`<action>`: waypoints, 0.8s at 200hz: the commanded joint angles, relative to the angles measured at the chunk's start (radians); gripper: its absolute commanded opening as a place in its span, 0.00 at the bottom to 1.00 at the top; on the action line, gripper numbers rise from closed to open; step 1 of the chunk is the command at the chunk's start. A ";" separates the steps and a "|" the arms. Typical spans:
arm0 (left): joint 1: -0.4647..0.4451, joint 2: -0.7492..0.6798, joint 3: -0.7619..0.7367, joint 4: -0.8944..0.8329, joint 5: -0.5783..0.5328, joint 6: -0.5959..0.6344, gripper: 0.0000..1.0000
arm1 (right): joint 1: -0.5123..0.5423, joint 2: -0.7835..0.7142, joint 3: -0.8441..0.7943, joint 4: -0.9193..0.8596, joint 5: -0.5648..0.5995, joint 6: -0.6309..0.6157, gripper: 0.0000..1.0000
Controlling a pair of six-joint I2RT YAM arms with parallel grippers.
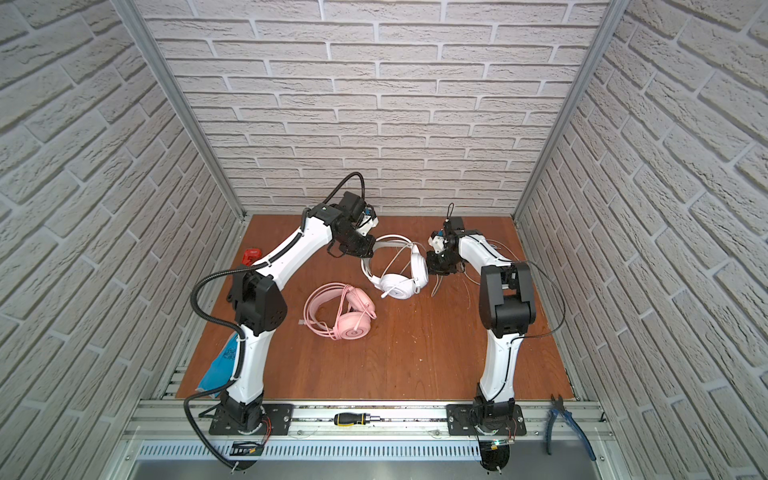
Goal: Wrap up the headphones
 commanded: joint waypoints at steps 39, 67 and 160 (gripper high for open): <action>0.027 -0.095 -0.050 0.162 0.159 -0.099 0.00 | -0.004 0.006 -0.107 0.197 -0.132 0.083 0.31; 0.030 -0.093 -0.050 0.176 0.177 -0.111 0.00 | -0.004 0.021 -0.139 0.263 -0.161 0.106 0.33; 0.061 -0.128 -0.117 0.293 0.199 -0.234 0.00 | -0.002 0.012 -0.218 0.364 -0.204 0.136 0.19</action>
